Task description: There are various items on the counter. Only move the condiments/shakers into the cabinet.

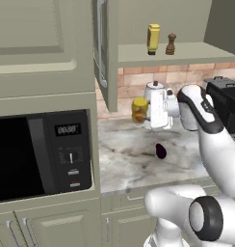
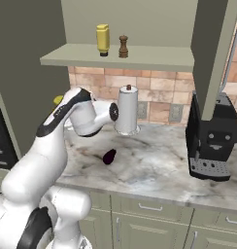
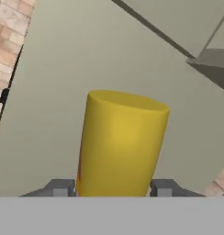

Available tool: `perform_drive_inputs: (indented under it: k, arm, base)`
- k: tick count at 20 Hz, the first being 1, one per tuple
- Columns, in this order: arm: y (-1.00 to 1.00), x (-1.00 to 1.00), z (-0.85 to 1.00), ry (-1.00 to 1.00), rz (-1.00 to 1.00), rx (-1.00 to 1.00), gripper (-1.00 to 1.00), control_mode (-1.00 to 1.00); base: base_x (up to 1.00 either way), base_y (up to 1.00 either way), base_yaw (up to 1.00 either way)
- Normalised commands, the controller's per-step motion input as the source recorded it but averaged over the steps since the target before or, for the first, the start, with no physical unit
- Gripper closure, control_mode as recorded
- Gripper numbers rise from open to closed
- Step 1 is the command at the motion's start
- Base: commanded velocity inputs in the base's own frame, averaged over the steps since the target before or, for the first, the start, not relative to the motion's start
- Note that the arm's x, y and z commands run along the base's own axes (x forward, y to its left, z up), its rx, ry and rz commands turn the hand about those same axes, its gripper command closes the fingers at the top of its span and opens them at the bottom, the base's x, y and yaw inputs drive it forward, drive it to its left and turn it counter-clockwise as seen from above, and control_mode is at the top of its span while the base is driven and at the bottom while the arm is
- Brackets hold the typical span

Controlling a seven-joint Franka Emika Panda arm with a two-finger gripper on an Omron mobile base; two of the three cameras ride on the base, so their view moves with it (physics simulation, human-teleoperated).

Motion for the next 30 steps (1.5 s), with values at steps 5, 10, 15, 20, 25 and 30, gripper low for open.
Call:
perform_drive_inputs:
  k: [5,10,15,20,25,30]
  arm:
    - [-0.01,-0.36,1.0,-0.31,-0.4,0.03,1.0,-1.0]
    - [-0.14,-0.58,1.0,-0.04,-0.37,0.12,1.0,-1.0]
    - [-0.22,-0.78,1.0,0.06,-0.35,0.24,1.0,-1.0]
    - [-0.16,-0.52,1.0,0.14,-0.24,0.32,1.0,-1.0]
    - [-0.01,-0.09,0.57,0.03,-0.07,0.19,1.0,-1.0]
    - [0.0,0.05,0.09,0.0,0.0,0.02,1.0,-1.0]
  base:
    - [0.0,0.0,0.0]
    - [0.0,0.0,0.0]
    - [0.0,0.0,0.0]
    - [0.0,0.0,0.0]
    - [0.0,0.0,0.0]
    - [0.0,0.0,0.0]
